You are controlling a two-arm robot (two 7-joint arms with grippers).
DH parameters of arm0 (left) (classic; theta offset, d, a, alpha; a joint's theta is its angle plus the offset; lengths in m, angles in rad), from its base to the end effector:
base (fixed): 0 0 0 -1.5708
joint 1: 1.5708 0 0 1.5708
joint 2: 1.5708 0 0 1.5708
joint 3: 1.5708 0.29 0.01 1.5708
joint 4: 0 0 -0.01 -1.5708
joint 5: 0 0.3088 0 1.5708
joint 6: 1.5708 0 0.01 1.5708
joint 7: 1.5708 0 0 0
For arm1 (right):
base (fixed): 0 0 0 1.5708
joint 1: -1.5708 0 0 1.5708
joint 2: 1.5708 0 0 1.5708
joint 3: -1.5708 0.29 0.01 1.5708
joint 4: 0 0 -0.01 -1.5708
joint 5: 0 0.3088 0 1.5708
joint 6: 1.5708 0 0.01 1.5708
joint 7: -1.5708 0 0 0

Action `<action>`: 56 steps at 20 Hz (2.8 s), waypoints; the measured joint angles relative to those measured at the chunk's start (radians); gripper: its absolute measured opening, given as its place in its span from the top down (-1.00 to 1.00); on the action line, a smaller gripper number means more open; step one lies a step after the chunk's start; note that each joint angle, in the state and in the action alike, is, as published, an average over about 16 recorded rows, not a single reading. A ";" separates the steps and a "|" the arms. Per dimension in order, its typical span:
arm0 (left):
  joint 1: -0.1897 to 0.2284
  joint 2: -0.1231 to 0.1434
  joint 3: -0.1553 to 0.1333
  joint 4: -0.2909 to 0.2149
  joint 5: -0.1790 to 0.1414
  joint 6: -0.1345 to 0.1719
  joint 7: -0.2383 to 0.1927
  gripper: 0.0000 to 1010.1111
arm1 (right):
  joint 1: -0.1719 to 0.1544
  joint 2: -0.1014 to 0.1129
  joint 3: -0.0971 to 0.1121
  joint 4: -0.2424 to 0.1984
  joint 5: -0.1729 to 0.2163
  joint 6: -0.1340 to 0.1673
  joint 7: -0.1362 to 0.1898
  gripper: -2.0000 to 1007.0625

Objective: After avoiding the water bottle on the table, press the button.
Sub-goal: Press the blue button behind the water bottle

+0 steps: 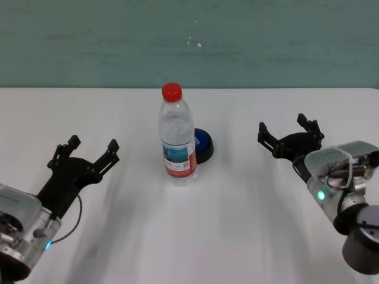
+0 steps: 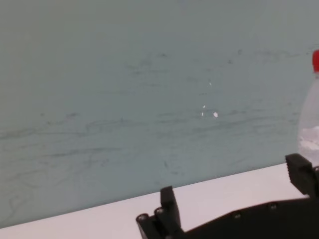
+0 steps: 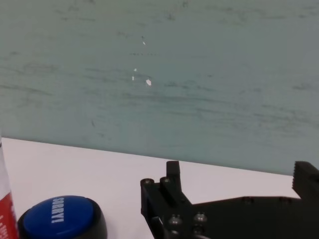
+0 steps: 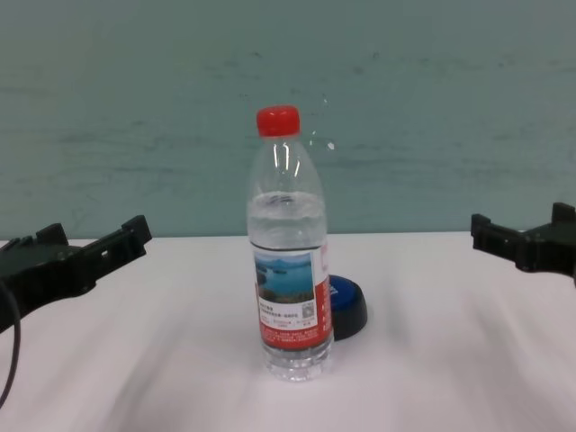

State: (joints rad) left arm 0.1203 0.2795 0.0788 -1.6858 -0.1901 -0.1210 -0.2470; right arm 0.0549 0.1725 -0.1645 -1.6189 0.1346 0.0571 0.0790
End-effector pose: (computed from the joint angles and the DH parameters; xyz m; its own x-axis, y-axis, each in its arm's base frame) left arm 0.2932 0.0478 -0.2964 0.3475 0.9327 0.0963 -0.9326 0.3545 -0.0683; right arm 0.3399 0.0042 -0.2720 0.2437 -0.9688 0.0459 0.9696 0.2445 0.0128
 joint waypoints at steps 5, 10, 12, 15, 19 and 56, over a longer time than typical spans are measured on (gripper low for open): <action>0.000 0.000 0.000 0.000 0.000 0.000 0.000 -1.00 | 0.035 -0.002 0.011 0.031 -0.008 0.007 0.033 -0.99; 0.000 0.000 0.000 0.000 0.000 0.000 0.000 -1.00 | 0.064 -0.004 0.021 0.060 -0.012 0.010 0.060 -0.99; 0.000 0.000 0.000 0.000 0.000 0.000 0.000 -1.00 | 0.075 -0.004 0.023 0.070 -0.011 0.011 0.069 -0.99; 0.000 0.000 0.000 0.000 0.000 0.000 0.000 -1.00 | 0.090 -0.004 0.026 0.087 -0.011 0.012 0.080 -0.99; 0.000 0.000 0.000 0.000 0.000 0.000 0.000 -1.00 | 0.109 -0.004 0.026 0.108 -0.008 0.013 0.092 -0.99; 0.000 0.000 0.000 0.000 0.000 0.000 0.000 -1.00 | 0.358 0.002 -0.072 0.416 0.021 -0.044 0.208 -0.99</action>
State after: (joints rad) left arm 0.1203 0.2795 0.0787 -1.6858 -0.1901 -0.1210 -0.2469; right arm 0.4131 0.1746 -0.2370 -1.2031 0.1558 0.0132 0.2865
